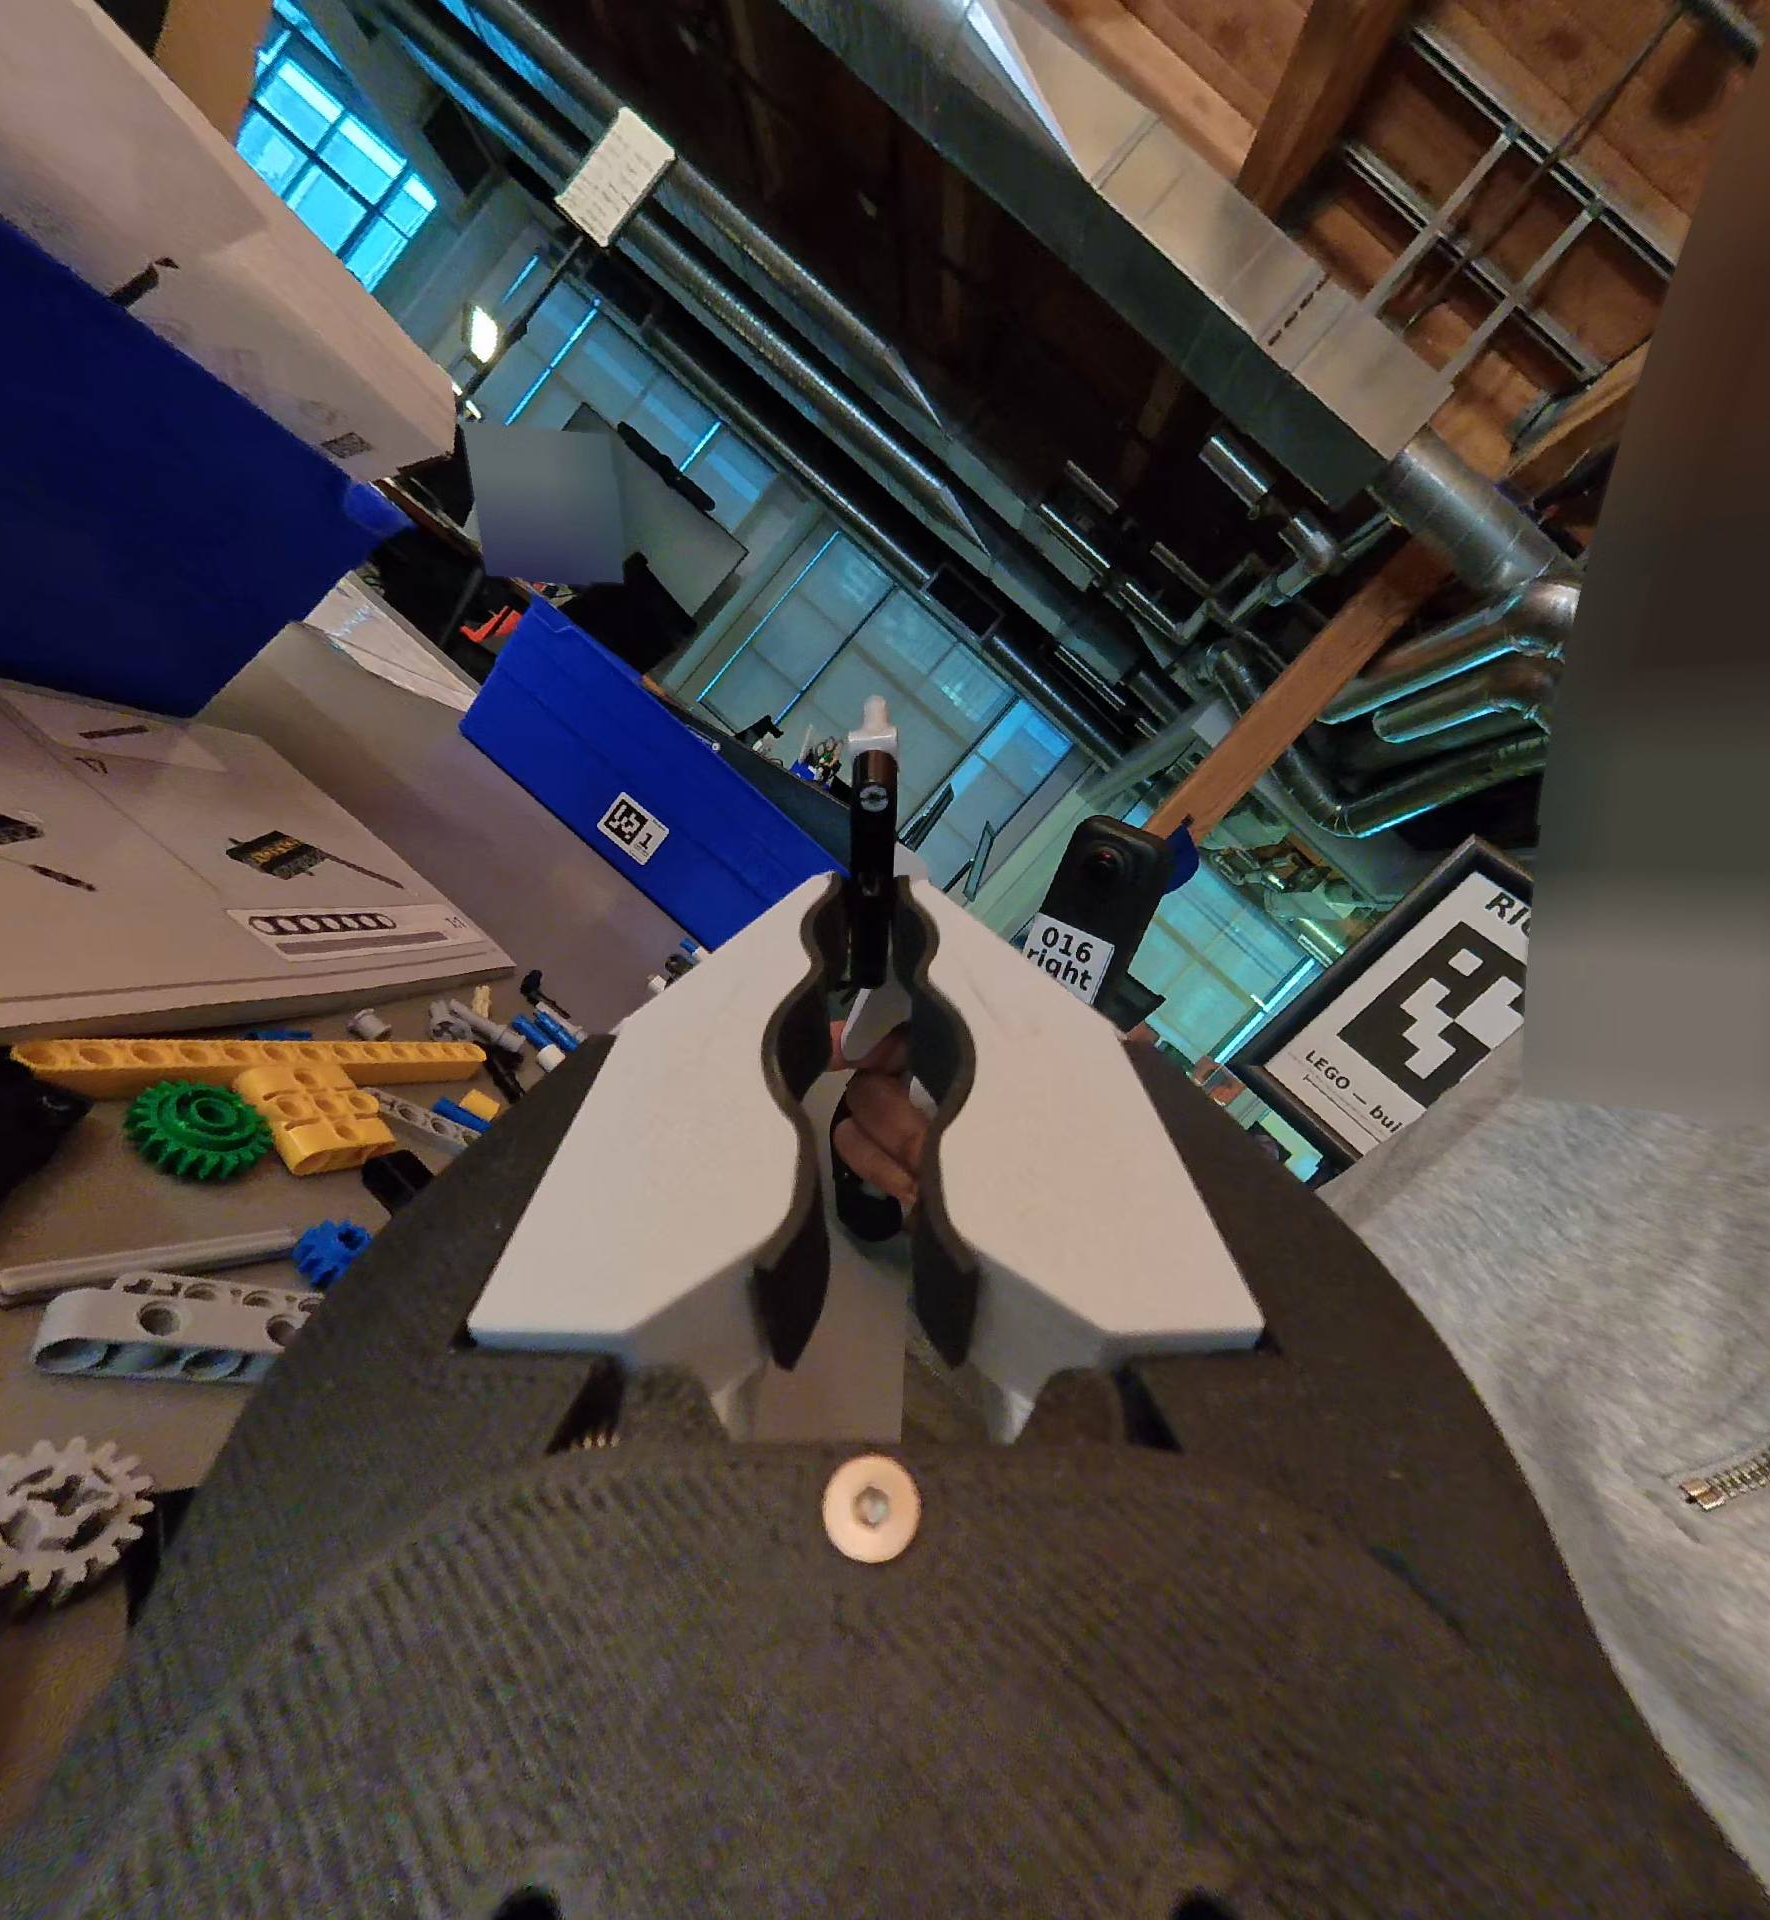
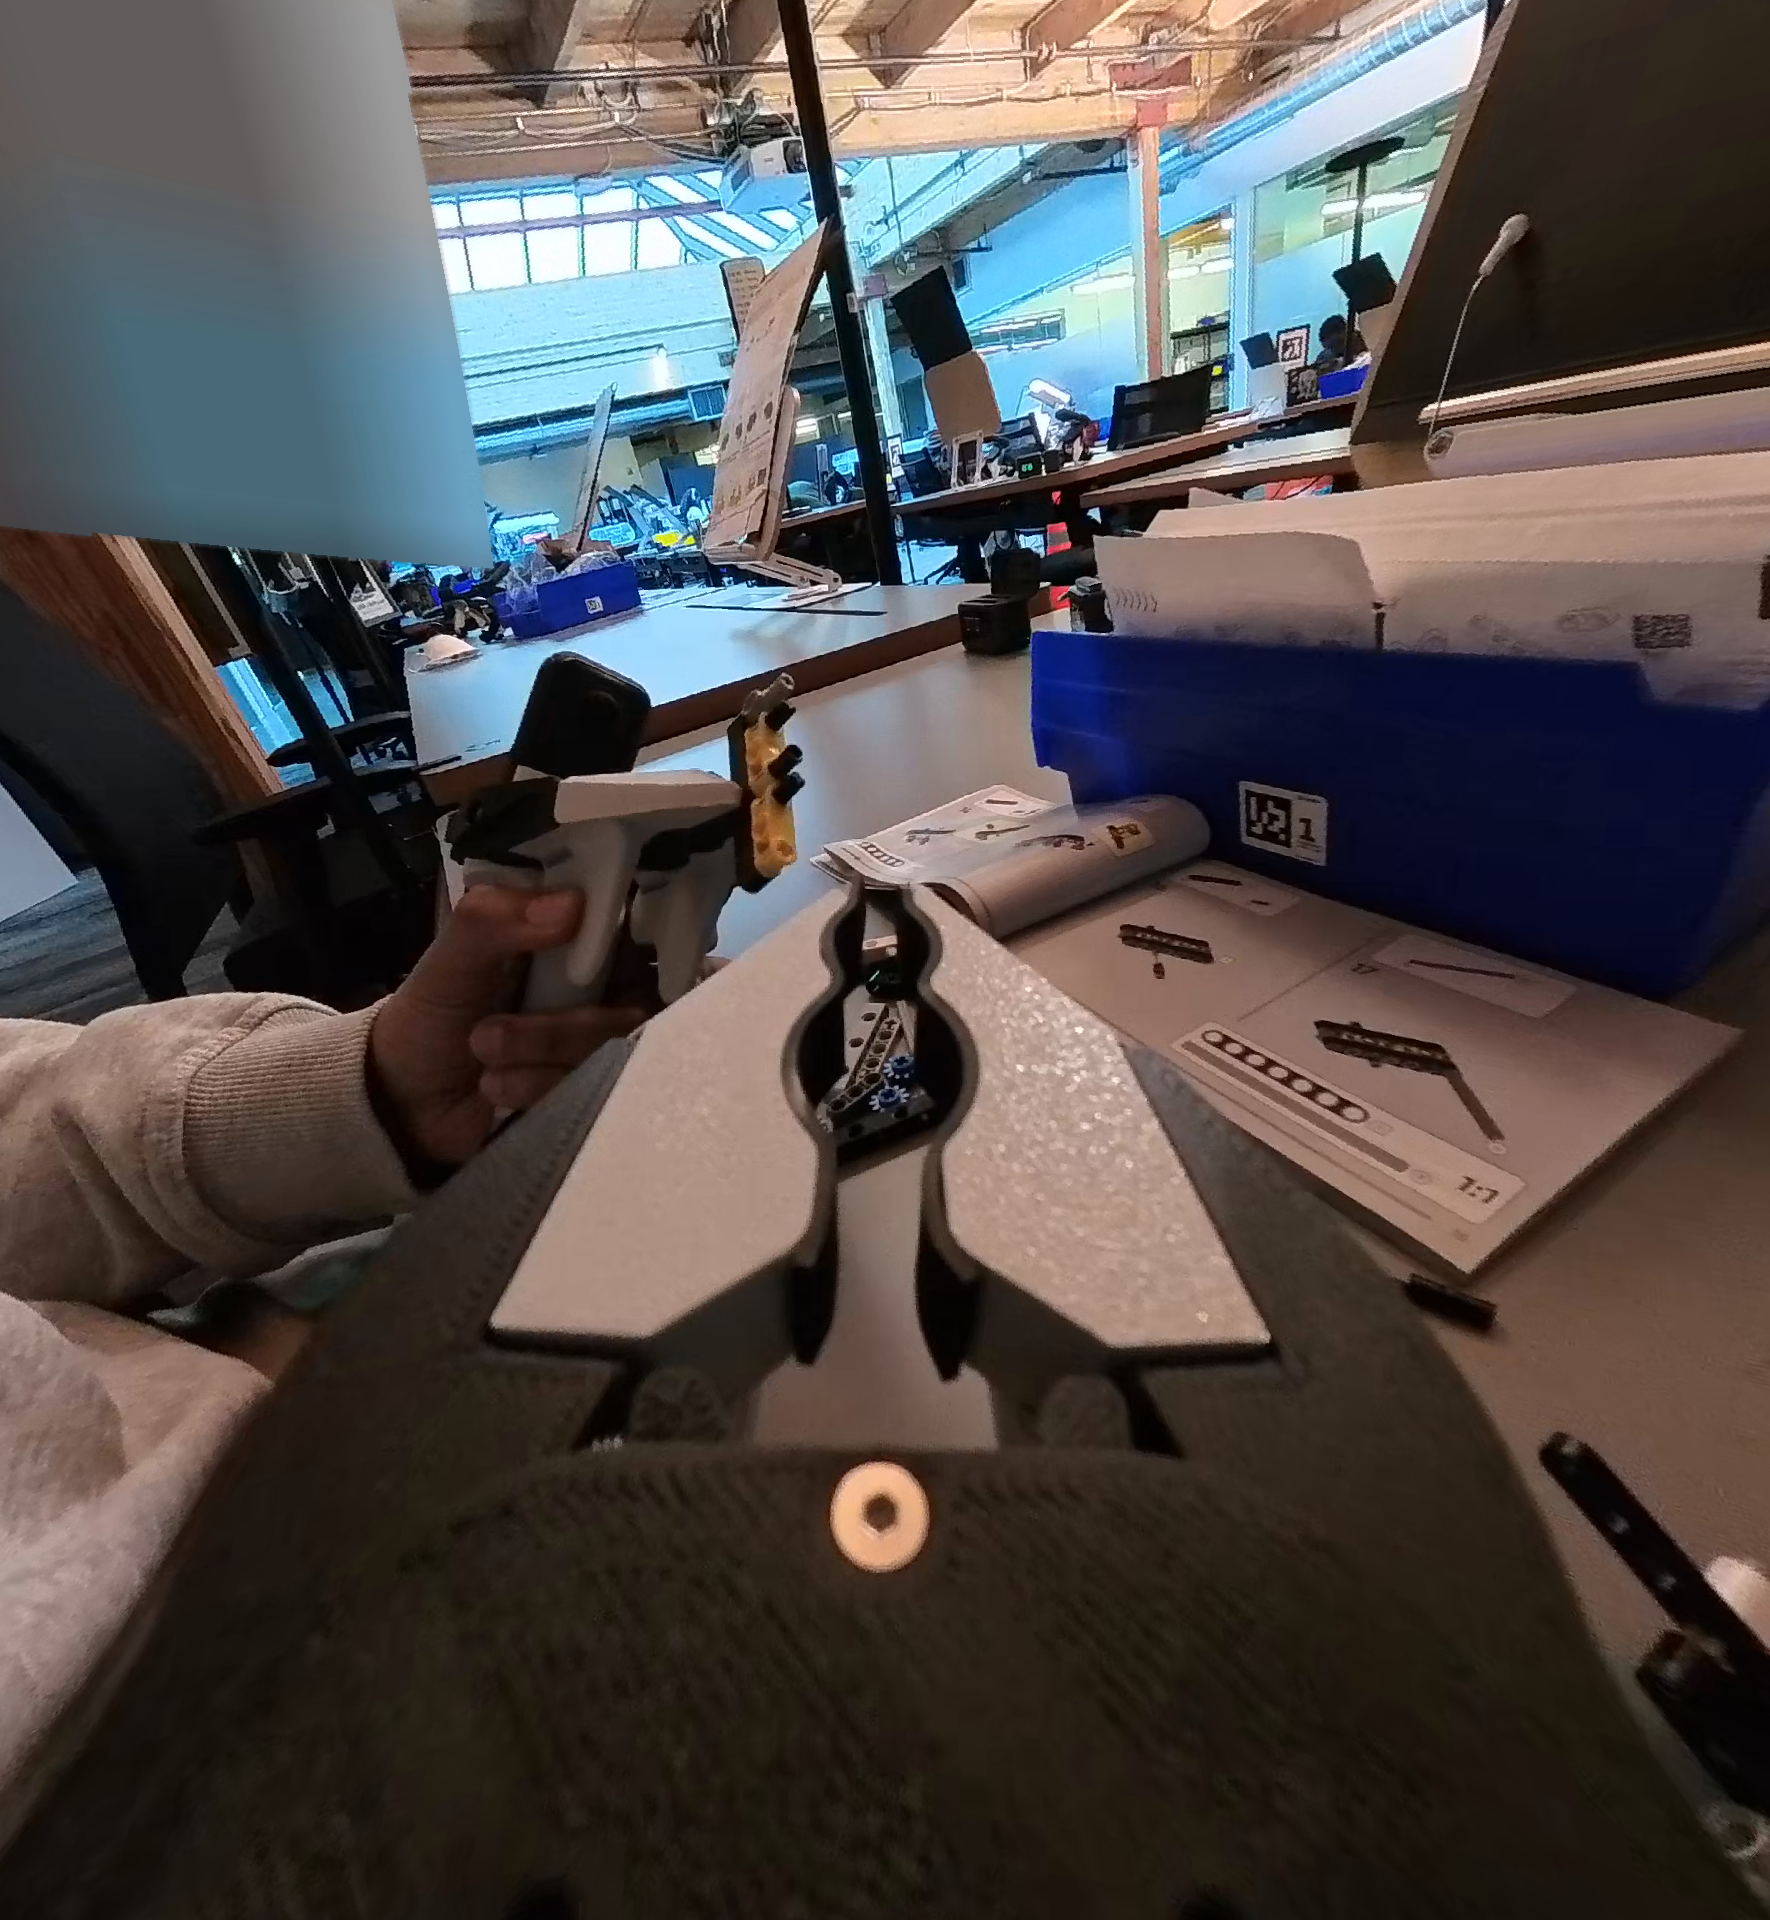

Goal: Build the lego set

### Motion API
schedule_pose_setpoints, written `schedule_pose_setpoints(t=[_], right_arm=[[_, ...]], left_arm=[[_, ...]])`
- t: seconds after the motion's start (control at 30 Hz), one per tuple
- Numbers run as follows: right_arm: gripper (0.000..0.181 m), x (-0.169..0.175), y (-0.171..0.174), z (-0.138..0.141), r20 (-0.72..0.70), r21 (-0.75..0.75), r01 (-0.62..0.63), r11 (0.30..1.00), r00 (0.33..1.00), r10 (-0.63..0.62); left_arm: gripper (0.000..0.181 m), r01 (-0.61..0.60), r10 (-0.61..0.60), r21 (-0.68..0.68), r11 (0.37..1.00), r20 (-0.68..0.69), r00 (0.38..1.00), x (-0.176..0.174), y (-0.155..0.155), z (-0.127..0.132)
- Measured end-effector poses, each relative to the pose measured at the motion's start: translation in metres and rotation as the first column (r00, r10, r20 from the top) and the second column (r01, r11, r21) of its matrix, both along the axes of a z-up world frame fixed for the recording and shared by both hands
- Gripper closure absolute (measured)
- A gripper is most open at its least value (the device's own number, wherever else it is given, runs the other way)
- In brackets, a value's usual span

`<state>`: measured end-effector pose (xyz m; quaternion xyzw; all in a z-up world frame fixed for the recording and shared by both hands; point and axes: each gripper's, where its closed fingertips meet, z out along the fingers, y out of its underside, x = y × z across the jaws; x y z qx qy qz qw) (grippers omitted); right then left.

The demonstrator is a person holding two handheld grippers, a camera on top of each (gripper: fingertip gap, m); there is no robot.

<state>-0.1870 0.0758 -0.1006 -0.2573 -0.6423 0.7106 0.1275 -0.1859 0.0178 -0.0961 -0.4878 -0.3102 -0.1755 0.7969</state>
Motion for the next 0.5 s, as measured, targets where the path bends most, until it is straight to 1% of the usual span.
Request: schedule_pose_setpoints(t=[0.03, 0.27, 0.5], right_arm=[[0.178, -0.0002, 0.0000, 0.0001, 0.000, -0.001, 0.000, 1.000, 1.000, 0.000], [0.178, -0.0005, -0.0003, 0.0004, 0.000, -0.001, -0.001, 1.000, 1.000, 0.001], [0.178, -0.0003, -0.0011, 0.0011, 0.002, -0.006, -0.005, 1.000, 1.000, 0.005]], left_arm=[[0.175, 0.000, 0.000, 0.001, 1.000, 0.001, 1.000, -0.0001, -0.0001, 0.0000], [0.175, 0.006, -0.008, -0.039, 0.999, -0.033, 0.999, 0.0046, 0.0057, -0.0012], [0.175, 0.004, -0.004, -0.017, 1.000, -0.021, 1.000, 0.0027, 0.0030, 0.0000]])
